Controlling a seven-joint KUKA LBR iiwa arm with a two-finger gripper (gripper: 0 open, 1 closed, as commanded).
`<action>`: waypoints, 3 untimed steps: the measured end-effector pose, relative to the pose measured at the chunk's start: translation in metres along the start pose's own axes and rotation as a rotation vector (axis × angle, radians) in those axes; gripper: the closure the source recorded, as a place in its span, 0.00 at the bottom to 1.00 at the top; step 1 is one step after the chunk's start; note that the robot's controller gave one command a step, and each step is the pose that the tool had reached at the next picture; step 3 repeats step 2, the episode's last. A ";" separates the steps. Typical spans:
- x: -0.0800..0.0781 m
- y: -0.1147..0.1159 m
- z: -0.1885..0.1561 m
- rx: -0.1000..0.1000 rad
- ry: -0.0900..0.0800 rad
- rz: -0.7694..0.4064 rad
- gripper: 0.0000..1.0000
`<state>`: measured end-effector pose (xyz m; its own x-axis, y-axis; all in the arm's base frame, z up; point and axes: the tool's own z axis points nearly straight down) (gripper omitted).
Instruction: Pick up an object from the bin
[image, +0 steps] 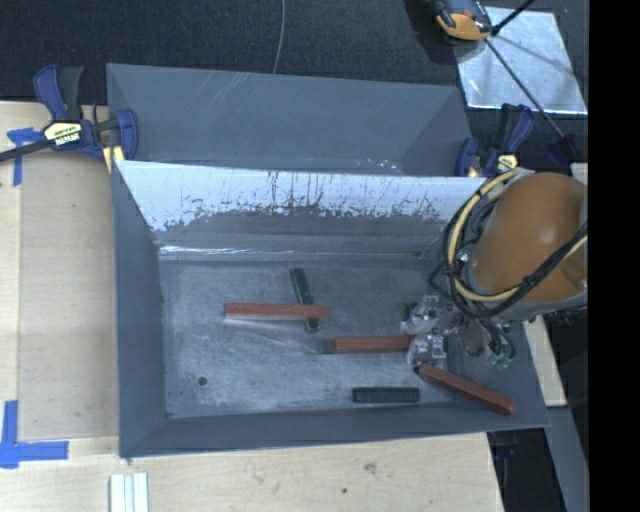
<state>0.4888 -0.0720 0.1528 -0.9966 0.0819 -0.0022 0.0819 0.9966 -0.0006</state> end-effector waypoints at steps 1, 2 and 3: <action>0.000 0.000 0.000 0.000 0.000 -0.001 1.00; -0.009 0.007 -0.082 -0.001 0.001 -0.007 1.00; -0.009 0.007 -0.082 -0.001 0.001 -0.007 1.00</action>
Offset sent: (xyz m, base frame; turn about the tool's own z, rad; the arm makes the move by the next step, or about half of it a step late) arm 0.0085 0.0064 0.0822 -0.0060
